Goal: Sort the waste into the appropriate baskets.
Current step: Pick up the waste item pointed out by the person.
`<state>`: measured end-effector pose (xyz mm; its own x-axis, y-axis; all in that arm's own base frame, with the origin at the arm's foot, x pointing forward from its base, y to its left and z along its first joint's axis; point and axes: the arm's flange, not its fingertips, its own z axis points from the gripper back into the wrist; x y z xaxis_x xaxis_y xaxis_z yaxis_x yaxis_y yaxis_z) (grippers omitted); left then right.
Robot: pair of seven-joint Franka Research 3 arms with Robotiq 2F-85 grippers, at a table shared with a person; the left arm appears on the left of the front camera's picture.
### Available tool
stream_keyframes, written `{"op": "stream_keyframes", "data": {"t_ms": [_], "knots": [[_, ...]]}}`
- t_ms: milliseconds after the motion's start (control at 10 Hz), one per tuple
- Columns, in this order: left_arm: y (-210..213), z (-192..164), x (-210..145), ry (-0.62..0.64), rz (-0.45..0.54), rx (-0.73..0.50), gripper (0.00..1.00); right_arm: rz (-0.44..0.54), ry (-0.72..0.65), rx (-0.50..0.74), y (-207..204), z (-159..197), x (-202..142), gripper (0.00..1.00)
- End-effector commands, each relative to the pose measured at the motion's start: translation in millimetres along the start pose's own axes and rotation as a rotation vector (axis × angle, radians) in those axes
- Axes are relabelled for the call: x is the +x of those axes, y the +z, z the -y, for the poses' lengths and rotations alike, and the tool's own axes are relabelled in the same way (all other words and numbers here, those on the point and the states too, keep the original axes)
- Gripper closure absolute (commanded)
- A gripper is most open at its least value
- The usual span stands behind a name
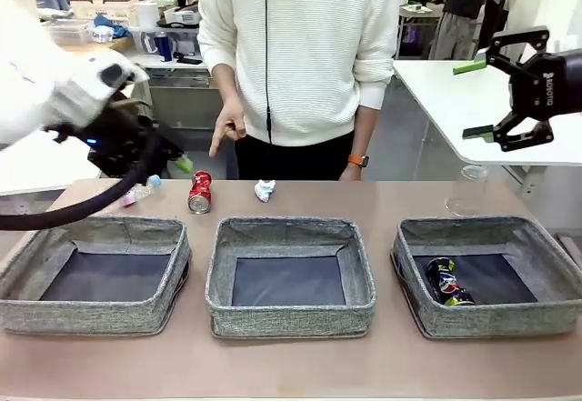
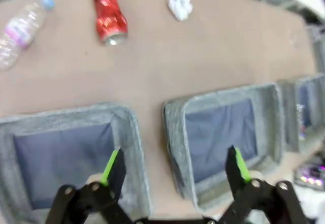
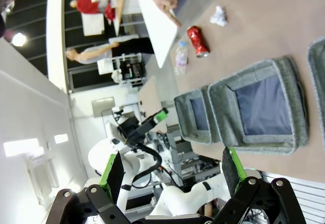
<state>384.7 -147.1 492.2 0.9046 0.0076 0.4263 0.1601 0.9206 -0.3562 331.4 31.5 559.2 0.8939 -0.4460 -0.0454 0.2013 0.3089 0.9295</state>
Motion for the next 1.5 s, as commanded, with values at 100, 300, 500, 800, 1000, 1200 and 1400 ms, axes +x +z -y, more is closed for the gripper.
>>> {"op": "stream_keyframes", "data": {"t_ms": [100,300,500,800,1000,1200,1400], "knots": [[20,-17,-3,-0.017,-0.023,-0.060,0.00,-0.002,0.027,0.002,0,0,2,0.00],[1,-4,2,0.002,-0.010,-0.020,0.00,-0.002,0.027,0.002,0,0,2,0.00],[-47,-10,55,0.139,-0.110,0.078,0.00,-0.002,0.027,0.002,0,0,2,0.00],[-112,-13,106,0.182,-0.196,0.200,0.00,-0.002,0.027,0.002,0,0,2,0.00],[-149,-24,124,0.204,-0.223,0.261,0.00,-0.002,0.027,0.002,0,0,2,0.00],[-182,-34,135,0.189,-0.182,0.263,0.00,-0.002,0.027,0.002,0,0,2,0.00],[-213,-44,141,0.212,-0.100,0.299,0.00,-0.002,0.027,0.002,0,0,2,0.00]]}}
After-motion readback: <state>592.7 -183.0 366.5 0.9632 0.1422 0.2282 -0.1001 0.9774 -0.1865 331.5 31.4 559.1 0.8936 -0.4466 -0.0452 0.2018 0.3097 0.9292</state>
